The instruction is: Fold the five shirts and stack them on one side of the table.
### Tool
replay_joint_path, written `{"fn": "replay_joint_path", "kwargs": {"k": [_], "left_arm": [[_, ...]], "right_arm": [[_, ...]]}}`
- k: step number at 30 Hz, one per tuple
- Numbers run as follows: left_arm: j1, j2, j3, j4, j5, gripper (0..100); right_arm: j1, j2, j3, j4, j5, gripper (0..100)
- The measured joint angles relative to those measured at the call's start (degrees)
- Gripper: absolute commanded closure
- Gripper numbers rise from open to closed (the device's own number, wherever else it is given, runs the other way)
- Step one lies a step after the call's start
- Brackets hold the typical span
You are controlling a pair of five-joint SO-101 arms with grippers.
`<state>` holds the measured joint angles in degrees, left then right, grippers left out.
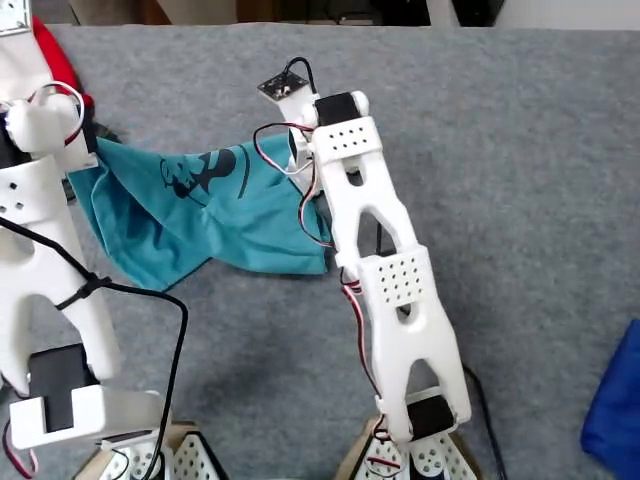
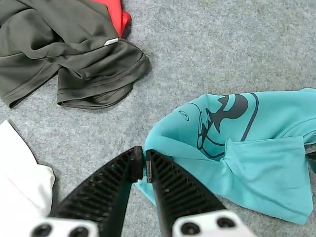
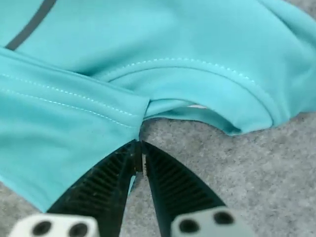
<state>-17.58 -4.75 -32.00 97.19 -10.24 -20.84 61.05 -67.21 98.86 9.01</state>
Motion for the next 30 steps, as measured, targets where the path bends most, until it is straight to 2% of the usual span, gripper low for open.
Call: {"fn": "replay_joint_path", "kwargs": {"k": [11,17,23,30], "left_arm": [[0.0,0.0,0.0,0.0,0.0,98],[0.0,0.0,0.0,0.0,0.0,98],[0.0,0.0,0.0,0.0,0.0,98],[0.0,0.0,0.0,0.0,0.0,98]], "right_arm": [[-0.4,0.2,-7.2,2.2,-0.3,98.6],[-2.4,0.2,-7.2,2.2,-4.8,98.5],[-2.4,0.2,-7.2,2.2,-7.9,89.6],[-2.4,1.1,-7.2,2.2,-8.0,89.6]]}}
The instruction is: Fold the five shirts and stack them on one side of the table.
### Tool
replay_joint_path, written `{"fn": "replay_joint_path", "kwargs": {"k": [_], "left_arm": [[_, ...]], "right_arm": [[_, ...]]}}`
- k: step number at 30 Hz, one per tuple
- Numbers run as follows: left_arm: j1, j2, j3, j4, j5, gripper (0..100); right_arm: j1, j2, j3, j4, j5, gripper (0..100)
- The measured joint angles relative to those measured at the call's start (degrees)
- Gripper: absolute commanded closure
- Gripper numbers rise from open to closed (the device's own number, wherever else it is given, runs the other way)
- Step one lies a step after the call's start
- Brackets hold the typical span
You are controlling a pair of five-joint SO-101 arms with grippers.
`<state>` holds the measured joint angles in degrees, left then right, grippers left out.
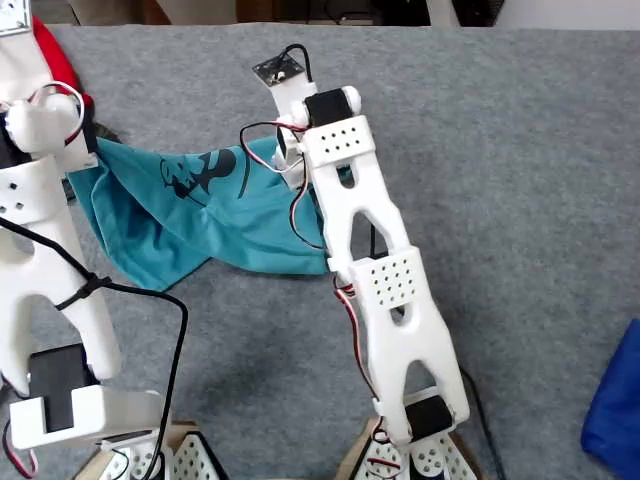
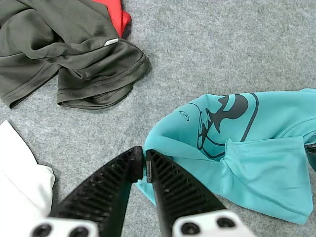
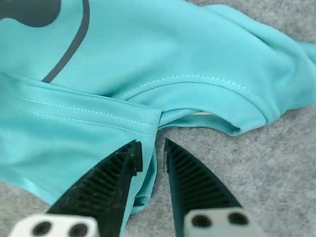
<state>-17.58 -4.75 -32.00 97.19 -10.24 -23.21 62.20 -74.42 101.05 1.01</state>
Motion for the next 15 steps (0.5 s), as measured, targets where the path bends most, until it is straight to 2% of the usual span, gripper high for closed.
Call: {"fn": "replay_joint_path", "kwargs": {"k": [10,15], "left_arm": [[0.0,0.0,0.0,0.0,0.0,98],[0.0,0.0,0.0,0.0,0.0,98]], "right_arm": [[0.0,6.1,0.0,-1.6,-0.1,89.8],[0.0,6.2,0.0,-1.8,-0.1,99.6]]}}
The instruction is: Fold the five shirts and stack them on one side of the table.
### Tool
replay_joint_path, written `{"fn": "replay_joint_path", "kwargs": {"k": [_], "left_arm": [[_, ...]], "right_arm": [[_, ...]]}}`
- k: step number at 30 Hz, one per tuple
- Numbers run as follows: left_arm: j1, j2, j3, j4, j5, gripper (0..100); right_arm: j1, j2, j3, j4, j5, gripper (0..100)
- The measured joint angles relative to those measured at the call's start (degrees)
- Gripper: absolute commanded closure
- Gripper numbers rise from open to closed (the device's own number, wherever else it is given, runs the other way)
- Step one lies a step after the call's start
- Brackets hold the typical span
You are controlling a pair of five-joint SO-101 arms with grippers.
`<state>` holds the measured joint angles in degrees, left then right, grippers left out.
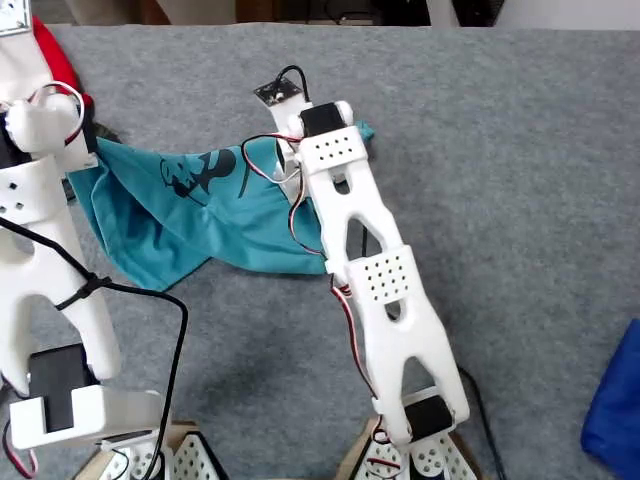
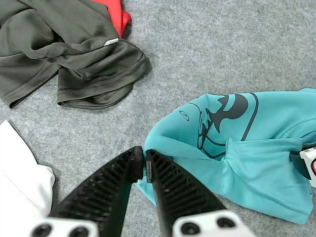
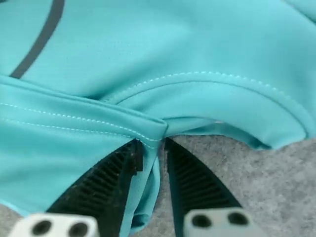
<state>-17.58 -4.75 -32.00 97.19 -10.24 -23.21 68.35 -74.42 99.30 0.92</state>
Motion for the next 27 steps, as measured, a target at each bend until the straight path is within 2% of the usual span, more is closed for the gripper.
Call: {"fn": "replay_joint_path", "kwargs": {"k": [11,21,27], "left_arm": [[0.0,0.0,1.8,0.0,0.0,98],[0.0,0.0,3.0,0.0,0.0,98],[0.0,0.0,3.2,0.0,0.0,98]], "right_arm": [[0.1,0.4,-8.9,1.9,-1.2,99.4],[0.4,0.4,-9.7,1.9,-1.4,99.2],[3.5,0.4,-9.7,1.9,1.7,91.9]]}}
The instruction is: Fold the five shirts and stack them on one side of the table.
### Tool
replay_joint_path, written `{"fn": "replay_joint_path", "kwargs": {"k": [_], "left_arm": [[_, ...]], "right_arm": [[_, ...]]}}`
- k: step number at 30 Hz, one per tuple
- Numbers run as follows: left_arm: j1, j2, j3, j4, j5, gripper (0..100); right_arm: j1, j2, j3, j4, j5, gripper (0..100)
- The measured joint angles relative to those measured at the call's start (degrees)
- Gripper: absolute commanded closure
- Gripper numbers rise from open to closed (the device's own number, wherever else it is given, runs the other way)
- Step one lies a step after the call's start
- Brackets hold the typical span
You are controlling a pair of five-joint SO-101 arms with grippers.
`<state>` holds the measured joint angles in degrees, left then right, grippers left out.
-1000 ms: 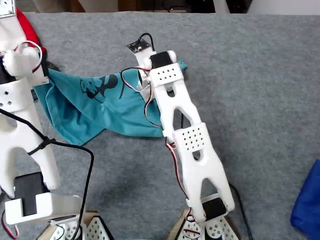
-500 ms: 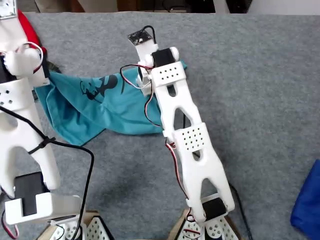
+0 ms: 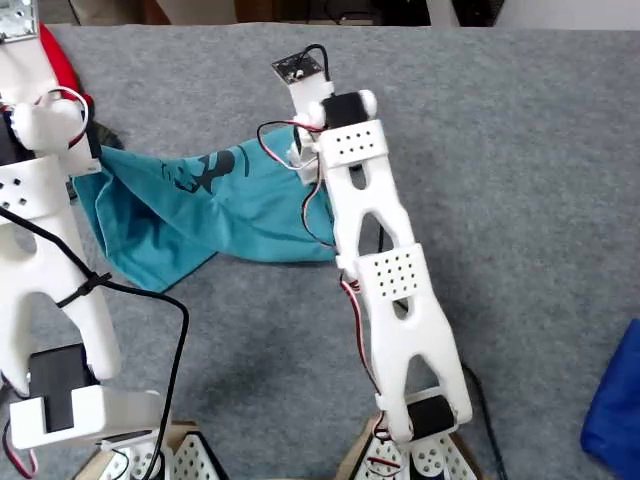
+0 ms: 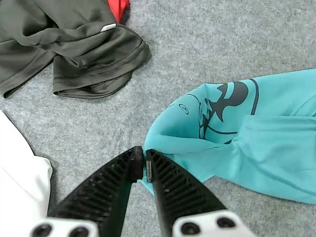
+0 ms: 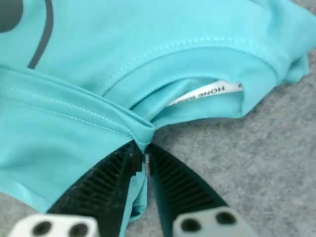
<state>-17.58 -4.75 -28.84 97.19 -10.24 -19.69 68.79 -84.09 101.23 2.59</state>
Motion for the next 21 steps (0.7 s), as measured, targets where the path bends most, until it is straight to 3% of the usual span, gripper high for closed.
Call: {"fn": "replay_joint_path", "kwargs": {"k": [15,21], "left_arm": [[0.0,0.0,0.0,0.0,0.0,98],[0.0,0.0,0.0,0.0,0.0,98]], "right_arm": [[-2.1,0.0,0.0,0.0,1.1,91.9],[-2.1,0.0,0.0,0.0,1.1,99.1]]}}
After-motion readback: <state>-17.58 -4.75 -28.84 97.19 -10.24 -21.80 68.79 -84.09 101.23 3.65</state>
